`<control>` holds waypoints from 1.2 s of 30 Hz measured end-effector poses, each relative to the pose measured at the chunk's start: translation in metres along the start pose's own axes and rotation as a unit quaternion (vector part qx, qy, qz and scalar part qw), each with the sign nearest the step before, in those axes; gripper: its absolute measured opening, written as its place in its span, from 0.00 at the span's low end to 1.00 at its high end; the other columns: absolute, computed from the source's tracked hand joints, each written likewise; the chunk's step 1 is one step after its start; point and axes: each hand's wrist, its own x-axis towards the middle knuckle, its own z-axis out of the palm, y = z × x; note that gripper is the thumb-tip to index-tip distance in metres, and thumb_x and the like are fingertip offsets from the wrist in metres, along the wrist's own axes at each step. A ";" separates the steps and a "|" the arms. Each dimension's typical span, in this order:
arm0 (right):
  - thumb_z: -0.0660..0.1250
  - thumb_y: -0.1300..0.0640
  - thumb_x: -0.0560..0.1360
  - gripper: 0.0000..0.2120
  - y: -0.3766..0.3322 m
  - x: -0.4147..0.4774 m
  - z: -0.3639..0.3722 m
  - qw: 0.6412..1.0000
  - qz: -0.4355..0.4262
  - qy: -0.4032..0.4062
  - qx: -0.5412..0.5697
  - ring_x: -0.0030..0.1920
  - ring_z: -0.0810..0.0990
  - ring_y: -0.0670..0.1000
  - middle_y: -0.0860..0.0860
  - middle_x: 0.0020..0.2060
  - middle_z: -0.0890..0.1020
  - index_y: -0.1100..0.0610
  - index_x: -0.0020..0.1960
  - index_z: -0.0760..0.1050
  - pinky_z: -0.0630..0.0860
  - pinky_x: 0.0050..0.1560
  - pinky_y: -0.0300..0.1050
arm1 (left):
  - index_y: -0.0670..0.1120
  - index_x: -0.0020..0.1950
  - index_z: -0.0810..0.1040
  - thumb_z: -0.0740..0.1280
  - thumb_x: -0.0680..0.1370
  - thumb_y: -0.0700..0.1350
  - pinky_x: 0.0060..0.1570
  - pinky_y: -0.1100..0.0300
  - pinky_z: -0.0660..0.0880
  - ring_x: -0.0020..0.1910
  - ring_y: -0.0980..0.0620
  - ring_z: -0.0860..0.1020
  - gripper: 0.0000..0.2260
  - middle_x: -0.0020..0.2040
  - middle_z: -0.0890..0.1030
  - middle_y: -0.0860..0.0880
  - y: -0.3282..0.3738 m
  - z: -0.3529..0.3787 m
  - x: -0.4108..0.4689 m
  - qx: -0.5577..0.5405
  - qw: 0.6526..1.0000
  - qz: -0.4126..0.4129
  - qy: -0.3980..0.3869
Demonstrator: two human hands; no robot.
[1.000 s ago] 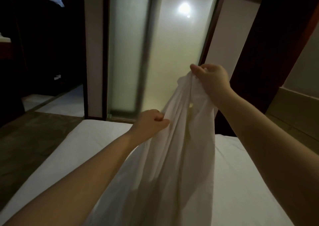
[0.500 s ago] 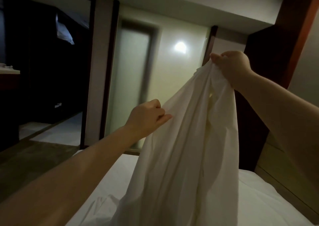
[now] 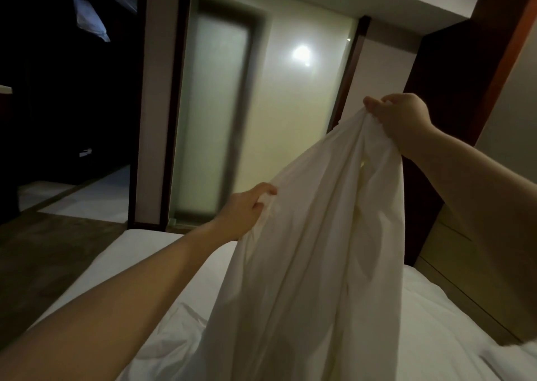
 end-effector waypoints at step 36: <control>0.66 0.45 0.75 0.14 0.023 -0.052 0.029 0.988 0.058 -0.129 -0.058 0.42 0.79 0.51 0.51 0.39 0.79 0.57 0.43 0.79 0.78 0.49 0.47 | 0.49 0.51 0.81 0.59 0.77 0.33 0.39 0.65 0.76 0.44 0.49 0.79 0.15 0.45 0.78 0.52 0.036 0.008 -0.015 -0.152 0.984 0.000 -0.089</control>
